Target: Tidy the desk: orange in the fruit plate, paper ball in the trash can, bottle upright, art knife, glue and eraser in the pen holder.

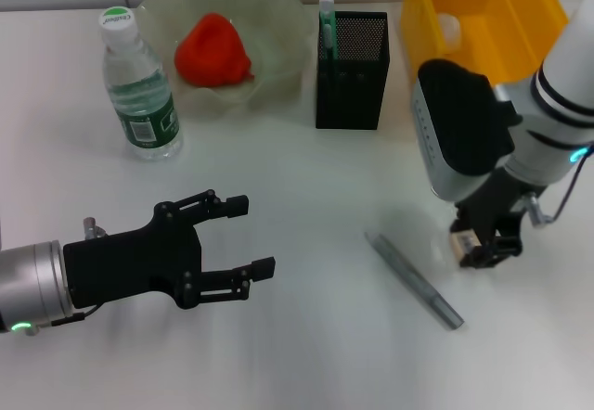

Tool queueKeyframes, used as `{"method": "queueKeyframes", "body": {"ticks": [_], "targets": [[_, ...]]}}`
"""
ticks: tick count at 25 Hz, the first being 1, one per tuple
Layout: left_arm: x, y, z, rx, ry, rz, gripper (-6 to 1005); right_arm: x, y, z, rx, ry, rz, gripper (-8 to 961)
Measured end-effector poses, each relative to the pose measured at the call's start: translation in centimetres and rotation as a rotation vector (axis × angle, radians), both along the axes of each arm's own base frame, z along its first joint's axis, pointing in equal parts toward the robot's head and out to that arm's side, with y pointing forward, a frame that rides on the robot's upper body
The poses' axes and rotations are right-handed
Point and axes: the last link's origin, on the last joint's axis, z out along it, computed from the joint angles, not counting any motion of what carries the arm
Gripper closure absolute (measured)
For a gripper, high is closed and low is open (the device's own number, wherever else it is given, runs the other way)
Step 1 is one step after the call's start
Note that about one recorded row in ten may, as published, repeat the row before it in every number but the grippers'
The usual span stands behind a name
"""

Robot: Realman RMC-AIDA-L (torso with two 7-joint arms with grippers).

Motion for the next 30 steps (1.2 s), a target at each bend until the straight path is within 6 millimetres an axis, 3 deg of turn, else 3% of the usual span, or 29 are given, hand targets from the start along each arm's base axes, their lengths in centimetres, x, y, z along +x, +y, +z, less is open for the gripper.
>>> {"method": "queueKeyframes", "body": {"ticks": [12, 22, 30], "targets": [[0.2, 0.2, 0.0, 0.003, -0.019, 0.017, 139, -3.9, 2.1, 2.0, 0.168, 0.12, -0.073, 543], [0.4, 0.6, 0.7, 0.05, -0.062, 0.033, 139, -4.9, 2.9, 3.5, 0.229, 0.333, -0.175, 545], [0.6, 0.7, 1.5, 0.097, -0.118, 0.04, 139, -4.1, 3.5, 4.6, 0.309, 0.54, -0.239, 541]]}}
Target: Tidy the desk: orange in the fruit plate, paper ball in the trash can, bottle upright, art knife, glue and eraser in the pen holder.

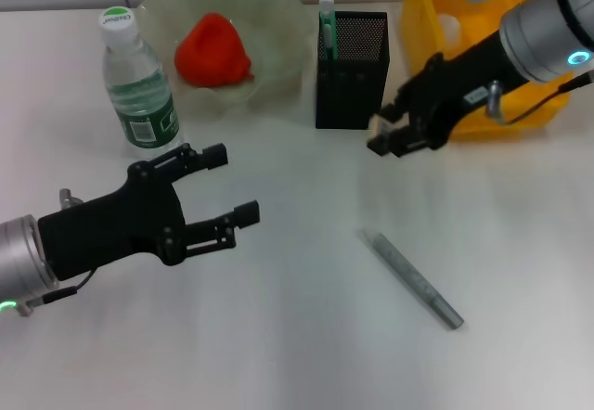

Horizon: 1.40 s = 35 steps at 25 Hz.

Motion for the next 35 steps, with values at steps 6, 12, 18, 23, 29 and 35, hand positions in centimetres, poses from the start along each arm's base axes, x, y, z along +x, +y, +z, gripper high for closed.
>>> {"method": "queueKeyframes", "body": {"ticks": [6, 12, 18, 23, 29, 35], "targets": [[0.0, 0.0, 0.4, 0.029, -0.026, 0.009, 139, 1.0, 0.2, 0.5, 0.088, 0.187, -0.04, 536], [0.1, 0.1, 0.5, 0.034, -0.03, 0.005, 139, 2.3, 0.2, 1.9, 0.177, 0.411, -0.072, 532], [0.2, 0.2, 0.7, 0.04, -0.04, 0.0, 139, 4.1, 0.8, 2.7, 0.283, 0.573, -0.096, 527], [0.3, 0.2, 0.7, 0.045, -0.038, -0.007, 139, 5.3, 1.5, 1.9, 0.369, 0.634, -0.076, 523], [0.3, 0.2, 0.7, 0.056, -0.032, -0.02, 139, 6.0, 2.3, 0.9, 0.461, 0.662, -0.03, 519], [0.3, 0.2, 0.6, 0.06, -0.029, -0.019, 139, 6.1, 3.1, -0.8, 0.488, 0.656, -0.045, 514]]}}
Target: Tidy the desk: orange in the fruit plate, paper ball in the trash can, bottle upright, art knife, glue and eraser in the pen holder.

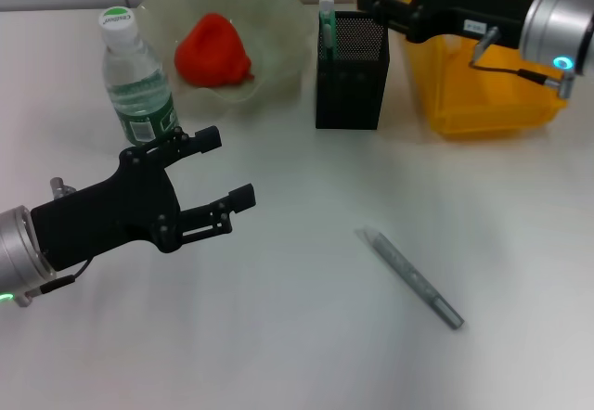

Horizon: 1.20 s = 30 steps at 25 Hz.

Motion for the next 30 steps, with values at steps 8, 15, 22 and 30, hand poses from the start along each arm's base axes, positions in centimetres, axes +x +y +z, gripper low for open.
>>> {"method": "queueKeyframes", "body": {"ticks": [8, 15, 22, 30], "targets": [[0.0, 0.1, -0.1, 0.002, 0.0, 0.002, 139, -0.3, 0.3, -1.6, -0.033, -0.017, -0.012, 508], [0.0, 0.0, -0.2, 0.001, -0.001, 0.007, 139, -0.3, 0.2, -1.8, -0.044, -0.009, -0.027, 502], [-0.1, -0.1, -0.1, 0.001, 0.0, 0.009, 139, -0.5, 0.6, -2.3, -0.058, -0.055, -0.042, 497], [-0.2, -0.1, -0.1, 0.002, 0.0, 0.011, 140, -0.6, 0.8, -2.5, -0.055, -0.08, -0.044, 491]]}}
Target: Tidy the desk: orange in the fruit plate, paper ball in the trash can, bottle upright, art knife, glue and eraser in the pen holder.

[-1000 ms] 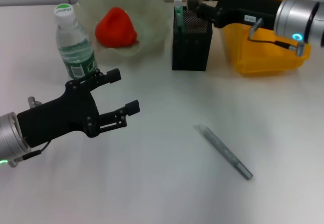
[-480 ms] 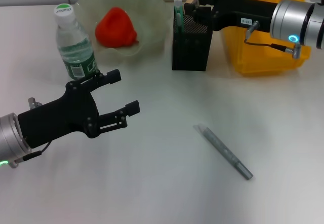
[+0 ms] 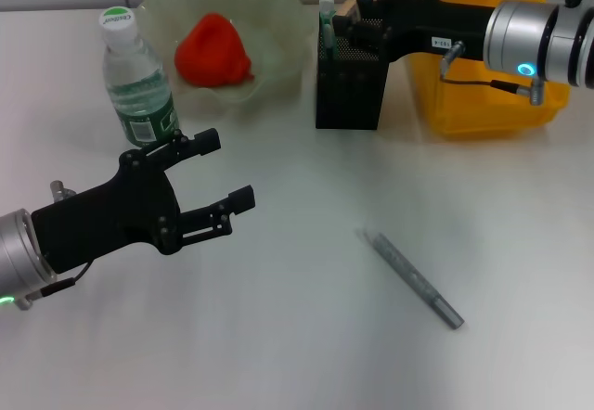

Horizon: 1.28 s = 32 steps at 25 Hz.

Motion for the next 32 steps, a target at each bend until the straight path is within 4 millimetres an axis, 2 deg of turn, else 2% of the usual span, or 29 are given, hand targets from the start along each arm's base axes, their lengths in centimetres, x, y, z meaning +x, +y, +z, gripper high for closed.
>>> {"method": "queueKeyframes", "body": {"ticks": [14, 19, 23, 28, 32], "targets": [[0.0, 0.1, 0.1, 0.008, -0.007, 0.001, 140, 0.1, 0.1, 0.4, 0.015, 0.01, -0.004, 480], [0.0, 0.1, 0.2, 0.008, -0.006, 0.002, 140, 0.0, 0.1, 0.4, 0.02, 0.018, -0.007, 255], [0.0, 0.1, 0.2, 0.009, -0.005, 0.002, 140, -0.2, 0.3, 0.6, 0.033, 0.029, -0.007, 255], [0.0, 0.1, 0.1, 0.007, -0.003, 0.002, 140, -1.5, 0.2, 1.4, 0.033, 0.127, 0.015, 256], [0.0, 0.0, 0.1, 0.005, 0.002, -0.01, 140, -3.2, -1.1, 2.8, -0.043, 0.251, 0.071, 257]]}}
